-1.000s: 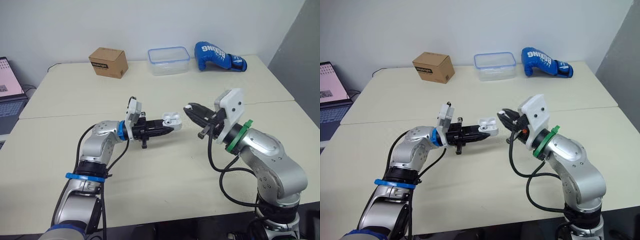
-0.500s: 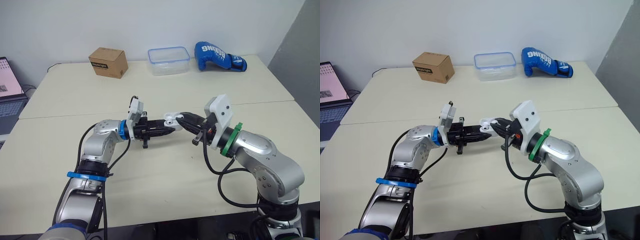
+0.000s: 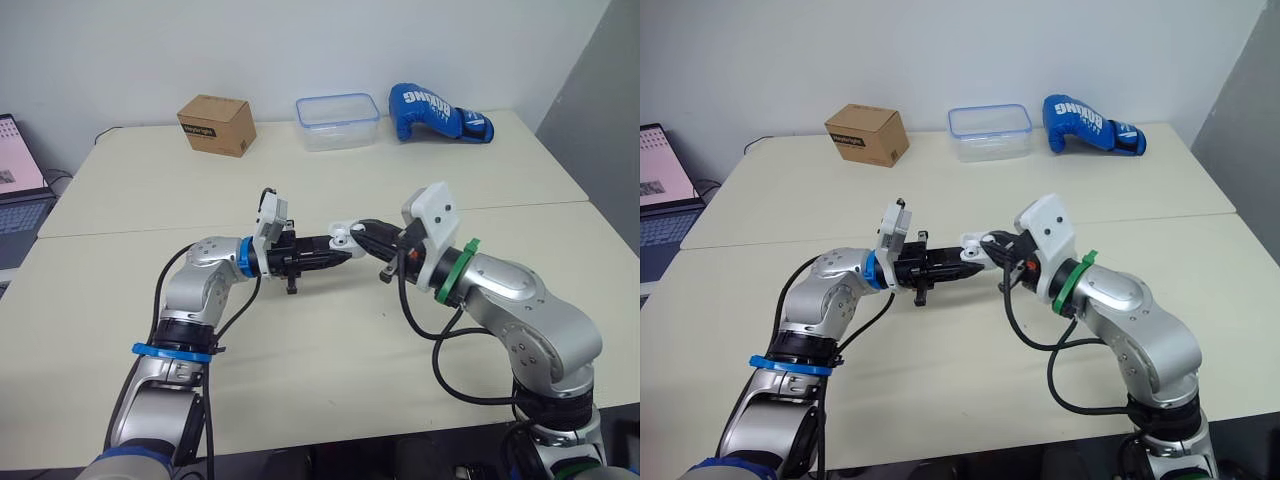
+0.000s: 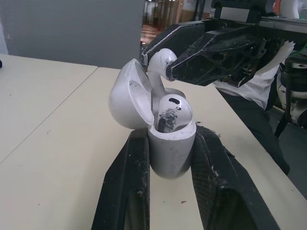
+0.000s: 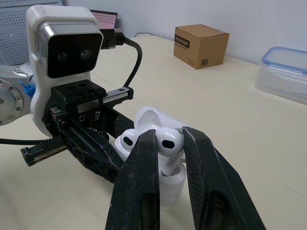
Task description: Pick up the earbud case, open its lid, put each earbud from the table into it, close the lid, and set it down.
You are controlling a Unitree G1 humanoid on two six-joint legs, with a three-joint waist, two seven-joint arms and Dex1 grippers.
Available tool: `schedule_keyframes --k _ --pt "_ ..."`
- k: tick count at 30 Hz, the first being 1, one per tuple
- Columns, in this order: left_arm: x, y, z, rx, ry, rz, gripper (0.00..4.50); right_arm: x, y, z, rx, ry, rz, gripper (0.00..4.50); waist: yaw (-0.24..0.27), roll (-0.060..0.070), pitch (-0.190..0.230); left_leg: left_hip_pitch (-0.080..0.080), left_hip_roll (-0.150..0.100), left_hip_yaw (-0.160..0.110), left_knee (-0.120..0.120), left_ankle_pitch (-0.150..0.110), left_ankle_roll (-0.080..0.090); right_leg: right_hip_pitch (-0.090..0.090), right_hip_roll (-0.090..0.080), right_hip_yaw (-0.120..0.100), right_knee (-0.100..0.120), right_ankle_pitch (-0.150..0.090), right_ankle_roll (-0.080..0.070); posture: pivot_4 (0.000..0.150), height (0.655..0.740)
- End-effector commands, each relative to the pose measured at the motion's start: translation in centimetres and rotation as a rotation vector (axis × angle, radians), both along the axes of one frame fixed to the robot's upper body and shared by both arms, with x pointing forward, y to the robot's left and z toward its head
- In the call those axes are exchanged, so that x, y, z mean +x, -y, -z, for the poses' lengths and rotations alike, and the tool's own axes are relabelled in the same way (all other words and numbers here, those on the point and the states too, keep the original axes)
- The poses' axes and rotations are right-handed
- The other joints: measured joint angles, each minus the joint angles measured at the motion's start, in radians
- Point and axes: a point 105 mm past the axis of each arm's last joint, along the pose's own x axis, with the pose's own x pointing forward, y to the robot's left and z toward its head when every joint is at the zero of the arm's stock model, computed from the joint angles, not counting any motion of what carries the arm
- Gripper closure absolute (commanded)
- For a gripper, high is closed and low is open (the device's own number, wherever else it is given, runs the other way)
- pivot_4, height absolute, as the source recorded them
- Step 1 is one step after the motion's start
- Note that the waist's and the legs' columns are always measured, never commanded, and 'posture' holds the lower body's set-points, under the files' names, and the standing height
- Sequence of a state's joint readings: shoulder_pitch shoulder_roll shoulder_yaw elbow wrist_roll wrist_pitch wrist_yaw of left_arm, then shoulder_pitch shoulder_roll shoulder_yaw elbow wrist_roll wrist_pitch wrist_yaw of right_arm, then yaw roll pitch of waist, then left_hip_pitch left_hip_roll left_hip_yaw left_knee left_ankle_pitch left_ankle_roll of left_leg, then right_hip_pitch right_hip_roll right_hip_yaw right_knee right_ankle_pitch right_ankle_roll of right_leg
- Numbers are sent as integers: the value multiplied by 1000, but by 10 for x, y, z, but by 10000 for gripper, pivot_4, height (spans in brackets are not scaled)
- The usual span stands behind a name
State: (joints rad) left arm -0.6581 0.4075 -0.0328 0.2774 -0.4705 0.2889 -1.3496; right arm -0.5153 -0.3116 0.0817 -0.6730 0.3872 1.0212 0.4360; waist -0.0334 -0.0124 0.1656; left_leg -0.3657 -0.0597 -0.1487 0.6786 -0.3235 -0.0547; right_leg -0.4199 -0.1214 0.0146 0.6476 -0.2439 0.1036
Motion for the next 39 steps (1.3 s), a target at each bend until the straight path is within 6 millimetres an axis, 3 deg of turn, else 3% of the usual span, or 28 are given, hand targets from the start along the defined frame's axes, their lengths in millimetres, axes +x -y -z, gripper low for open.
schedule_keyframes --k 1,4,12,21,24,26,31,39 --pt "-6 1 -16 -28 67 26 36568 -5 -4 -7 -13 24 -32 41296 0 0 0 0 0 0 0 0 0 0 0 0 0 0 0 1500 7307" --pt "-6 1 -16 -29 67 24 36568 -8 -5 -4 -28 2 -53 41296 0 0 0 0 0 0 0 0 0 0 0 0 0 0 0 1500 7307" --pt "-7 3 -17 -32 64 24 36568 -11 -5 -10 -23 27 -80 13195 0 0 0 0 0 0 0 0 0 0 0 0 0 0 0 1500 7307" --pt "-9 2 -16 -30 63 26 36568 -15 8 -45 62 38 -193 13195 0 0 0 0 0 0 0 0 0 0 0 0 0 0 0 1500 7307" --pt "-11 2 -17 -28 67 31 36568 -1 17 -60 76 28 -170 19629 0 0 0 0 0 0 0 0 0 0 0 0 0 0 0 1500 7307" --pt "-12 2 -18 -29 69 33 36568 7 21 -66 66 31 -159 27026 0 0 0 0 0 0 0 0 0 0 0 0 0 0 0 1500 7307" --pt "-15 1 -19 -33 68 32 36568 38 25 -55 -59 23 -103 44627 -2 0 0 0 0 1 0 0 0 0 0 0 -1 0 0 1500 7307" --pt "-19 -2 -17 -38 65 18 36568 51 10 -11 -238 -3 -203 44627 -4 0 0 0 0 1 0 0 0 0 0 0 -1 0 0 1500 7307"
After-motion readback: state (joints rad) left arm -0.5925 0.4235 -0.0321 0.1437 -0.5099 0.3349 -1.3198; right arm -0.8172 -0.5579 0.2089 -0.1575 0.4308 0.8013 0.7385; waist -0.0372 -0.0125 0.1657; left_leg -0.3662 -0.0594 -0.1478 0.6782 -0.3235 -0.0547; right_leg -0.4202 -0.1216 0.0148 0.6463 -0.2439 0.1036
